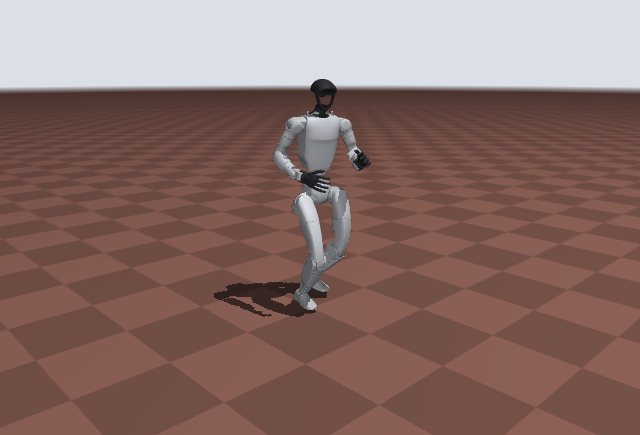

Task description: Run

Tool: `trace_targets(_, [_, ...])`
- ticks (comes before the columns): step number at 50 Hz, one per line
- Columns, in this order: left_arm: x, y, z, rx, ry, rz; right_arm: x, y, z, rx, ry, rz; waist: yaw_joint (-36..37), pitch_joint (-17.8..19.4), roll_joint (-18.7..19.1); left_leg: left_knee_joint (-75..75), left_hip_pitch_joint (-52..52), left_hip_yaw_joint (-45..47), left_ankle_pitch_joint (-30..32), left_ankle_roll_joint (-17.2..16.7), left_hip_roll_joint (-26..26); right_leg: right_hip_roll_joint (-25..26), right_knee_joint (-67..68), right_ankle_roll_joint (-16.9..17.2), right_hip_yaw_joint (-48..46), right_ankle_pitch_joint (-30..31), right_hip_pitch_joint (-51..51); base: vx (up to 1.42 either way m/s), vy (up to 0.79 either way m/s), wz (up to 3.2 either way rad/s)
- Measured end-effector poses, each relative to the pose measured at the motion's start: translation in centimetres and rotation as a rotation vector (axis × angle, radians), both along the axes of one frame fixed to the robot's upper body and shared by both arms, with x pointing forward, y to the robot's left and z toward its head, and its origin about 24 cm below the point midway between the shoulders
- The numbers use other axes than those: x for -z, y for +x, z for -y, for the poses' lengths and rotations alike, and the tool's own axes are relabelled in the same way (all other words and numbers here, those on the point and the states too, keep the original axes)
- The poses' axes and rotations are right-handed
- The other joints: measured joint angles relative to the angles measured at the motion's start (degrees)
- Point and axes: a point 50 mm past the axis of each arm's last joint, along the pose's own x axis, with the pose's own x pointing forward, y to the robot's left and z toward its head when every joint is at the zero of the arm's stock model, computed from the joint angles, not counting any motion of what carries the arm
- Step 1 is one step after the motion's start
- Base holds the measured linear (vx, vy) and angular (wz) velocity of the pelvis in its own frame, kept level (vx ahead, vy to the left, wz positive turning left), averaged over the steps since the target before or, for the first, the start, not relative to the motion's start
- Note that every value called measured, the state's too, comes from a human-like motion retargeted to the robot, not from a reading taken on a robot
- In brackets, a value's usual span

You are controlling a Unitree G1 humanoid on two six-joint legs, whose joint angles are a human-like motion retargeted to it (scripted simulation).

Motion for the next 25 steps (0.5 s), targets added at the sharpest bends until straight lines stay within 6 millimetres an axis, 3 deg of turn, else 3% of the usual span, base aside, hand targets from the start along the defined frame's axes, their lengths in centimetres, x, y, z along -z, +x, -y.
trace_targets(2, [2.0,-0.6,-0.4,-0.013,0.022,-0.096,-1.5,1.4,-0.7,-0.014,0.008,0.076,1.8,0.8,-0.5,7.7,-2.3,0.3,0.7,1.1,2.0,1.1,0.0,-1.0,0.5,-1.2,2.8,0.00,0.00,0.00])
trace_targets(5, [4.3,-1.9,-1.5,-0.028,0.052,-0.221,-5.6,4.0,-2.0,-0.034,0.046,0.261,6.0,2.4,-0.2,21.5,-9.4,0.8,3.4,2.9,7.0,3.7,-2.6,-2.2,0.9,-1.5,7.3,0.00,0.00,0.00])
trace_targets(8, [5.3,-3.4,-2.8,-0.033,0.052,-0.304,-10.1,5.1,-3.0,-0.042,0.139,0.452,10.0,2.1,-0.5,22.3,-16.4,1.5,4.8,3.3,8.9,5.2,-8.2,-0.1,1.9,4.7,10.8,0.00,0.00,0.00])
trace_targets(11, [6.2,-5.1,-3.7,-0.037,0.025,-0.376,-12.9,4.8,-3.6,-0.076,0.223,0.583,11.5,0.3,-2.0,10.8,-19.8,2.7,6.6,1.6,5.7,3.7,-10.5,3.9,2.8,12.5,12.8,0.01,0.02,0.04])
trace_targets(14, [6.9,-6.1,-3.8,-0.039,-0.007,-0.421,-14.0,4.2,-4.0,-0.120,0.252,0.642,10.7,-1.0,-3.4,0.7,-19.5,3.5,7.2,0.9,1.1,0.5,-5.8,5.6,2.9,15.5,13.9,0.03,0.06,0.08])
trace_targets(17, [6.5,-5.8,-3.4,-0.034,0.006,-0.395,-13.3,3.9,-4.4,-0.143,0.211,0.613,9.0,-0.9,-4.4,3.4,-17.9,2.8,-0.5,4.5,-1.6,-3.2,5.8,4.6,2.5,13.2,13.0,0.00,0.05,-0.21])
trace_targets(20, [4.7,-3.5,-3.0,-0.043,0.063,-0.269,-9.8,4.2,-4.2,-0.122,0.112,0.456,6.5,1.4,-5.6,8.2,-15.5,1.9,-10.1,8.7,-3.5,-7.0,18.9,2.6,2.4,9.5,8.3,0.00,0.03,-0.14])
trace_targets(22, [2.5,-1.4,-2.4,-0.047,0.062,-0.151,-7.1,4.1,-3.6,-0.099,0.067,0.336,4.5,2.2,-5.4,4.7,-12.7,1.1,-9.6,8.3,-4.5,-7.2,20.8,1.3,2.6,7.1,2.8,0.00,0.00,0.00])
trace_targets(25, [-0.8,-0.2,-1.2,-0.011,0.008,-0.003,-3.6,2.4,-2.0,-0.072,0.037,0.173,1.4,1.4,-3.1,-4.6,-6.7,0.3,-2.0,3.7,-3.7,-4.0,12.6,1.2,1.5,5.4,-2.5,0.01,-0.01,0.20])
